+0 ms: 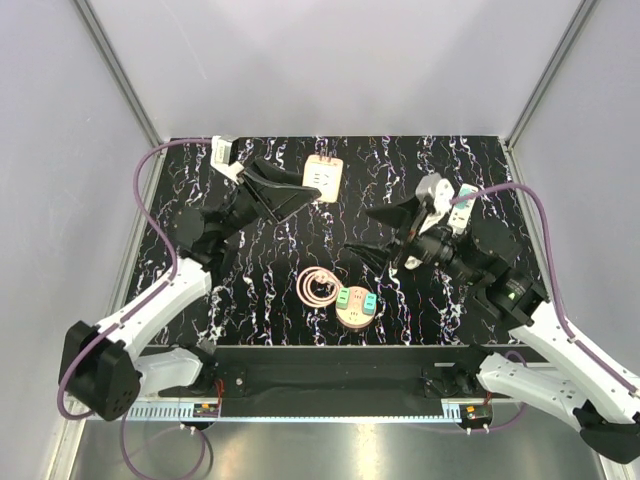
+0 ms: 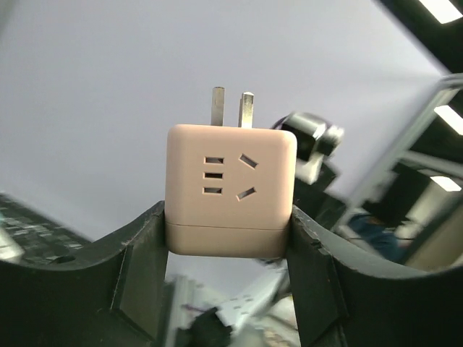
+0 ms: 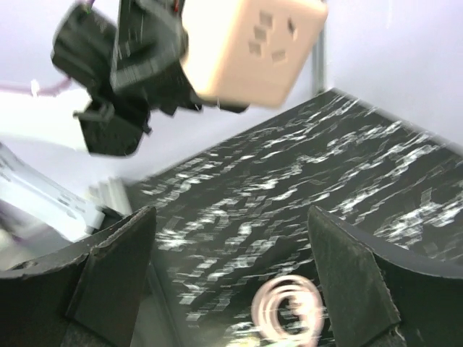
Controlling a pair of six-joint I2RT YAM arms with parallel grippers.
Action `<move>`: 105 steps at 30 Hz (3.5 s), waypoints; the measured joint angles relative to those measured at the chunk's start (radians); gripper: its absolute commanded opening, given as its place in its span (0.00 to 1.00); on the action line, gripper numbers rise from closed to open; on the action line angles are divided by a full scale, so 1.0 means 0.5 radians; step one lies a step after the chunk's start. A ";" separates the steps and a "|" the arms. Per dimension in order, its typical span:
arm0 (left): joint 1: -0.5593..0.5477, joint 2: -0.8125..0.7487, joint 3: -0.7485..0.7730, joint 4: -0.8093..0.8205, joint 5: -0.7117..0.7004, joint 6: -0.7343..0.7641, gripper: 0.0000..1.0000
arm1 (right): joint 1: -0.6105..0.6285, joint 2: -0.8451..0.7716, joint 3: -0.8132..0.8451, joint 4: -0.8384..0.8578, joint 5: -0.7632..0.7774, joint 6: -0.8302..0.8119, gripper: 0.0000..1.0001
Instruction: Insert the plug
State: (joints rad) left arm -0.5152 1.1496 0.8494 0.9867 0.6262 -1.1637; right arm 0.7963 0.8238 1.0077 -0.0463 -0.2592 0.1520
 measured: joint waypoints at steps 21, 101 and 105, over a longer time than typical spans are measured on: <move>-0.021 0.171 0.047 0.470 0.352 -0.767 0.00 | 0.001 0.161 -0.102 0.507 -0.202 -1.674 0.91; -0.022 0.232 0.694 -2.689 0.204 1.286 0.00 | 0.001 0.581 0.076 -0.272 -0.287 -1.887 0.82; 0.119 0.211 0.505 -2.332 0.307 1.080 0.00 | 0.002 0.507 0.050 -0.150 -0.243 -1.711 0.92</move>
State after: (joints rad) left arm -0.4557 1.2552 1.1019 -0.1795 0.7799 -0.6235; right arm 0.7975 1.0771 1.0325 -0.1215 -0.3809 -0.7036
